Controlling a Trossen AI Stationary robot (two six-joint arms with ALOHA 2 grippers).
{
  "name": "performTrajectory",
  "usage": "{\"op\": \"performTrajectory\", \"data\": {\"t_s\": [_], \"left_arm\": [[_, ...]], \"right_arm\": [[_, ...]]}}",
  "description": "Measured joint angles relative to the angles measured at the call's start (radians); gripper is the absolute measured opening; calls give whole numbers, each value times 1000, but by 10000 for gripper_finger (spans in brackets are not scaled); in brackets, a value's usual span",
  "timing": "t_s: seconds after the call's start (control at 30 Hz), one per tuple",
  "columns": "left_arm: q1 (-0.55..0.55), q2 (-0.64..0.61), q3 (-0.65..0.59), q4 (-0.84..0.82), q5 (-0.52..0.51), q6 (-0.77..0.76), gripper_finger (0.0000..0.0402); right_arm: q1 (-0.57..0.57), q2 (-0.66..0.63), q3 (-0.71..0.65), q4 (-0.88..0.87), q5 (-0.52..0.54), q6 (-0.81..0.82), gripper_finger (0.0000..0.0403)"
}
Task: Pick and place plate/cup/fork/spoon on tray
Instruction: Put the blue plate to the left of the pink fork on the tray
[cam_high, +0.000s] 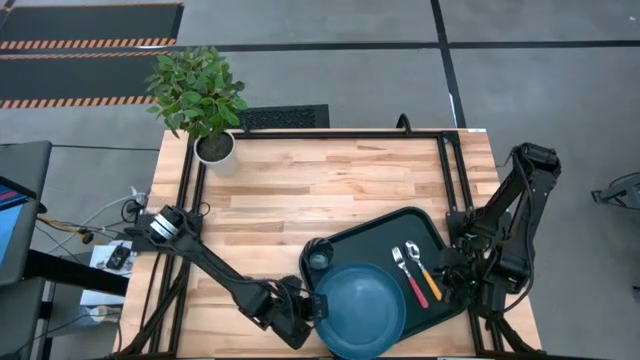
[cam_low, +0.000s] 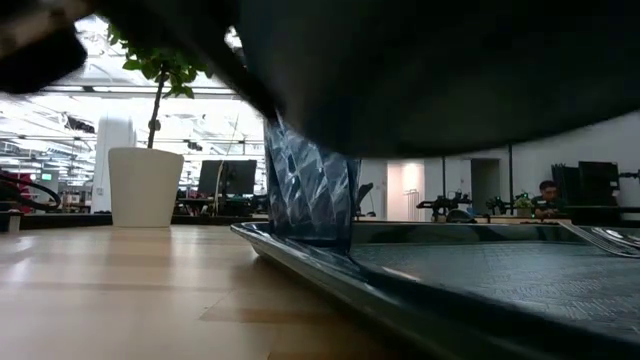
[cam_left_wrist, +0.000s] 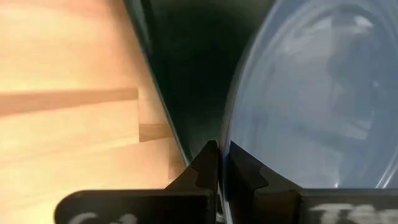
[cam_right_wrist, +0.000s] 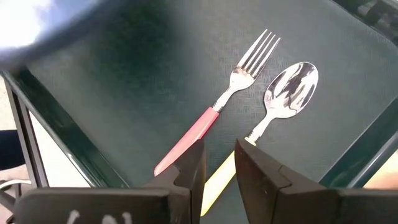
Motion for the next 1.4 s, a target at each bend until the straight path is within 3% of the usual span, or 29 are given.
{"op": "performTrajectory", "data": {"t_s": [0.17, 0.87, 1.4], "left_arm": [[5, 67, 10, 57, 11, -4, 0], [36, 98, 27, 30, 32, -9, 1], [37, 98, 27, 35, 29, -5, 60]], "right_arm": [[-1, 0, 0, -4, 0, -3, 113], [-1, 0, 0, -8, 3, -20, 113], [-1, 0, 0, -7, 21, -29, 113]]}}
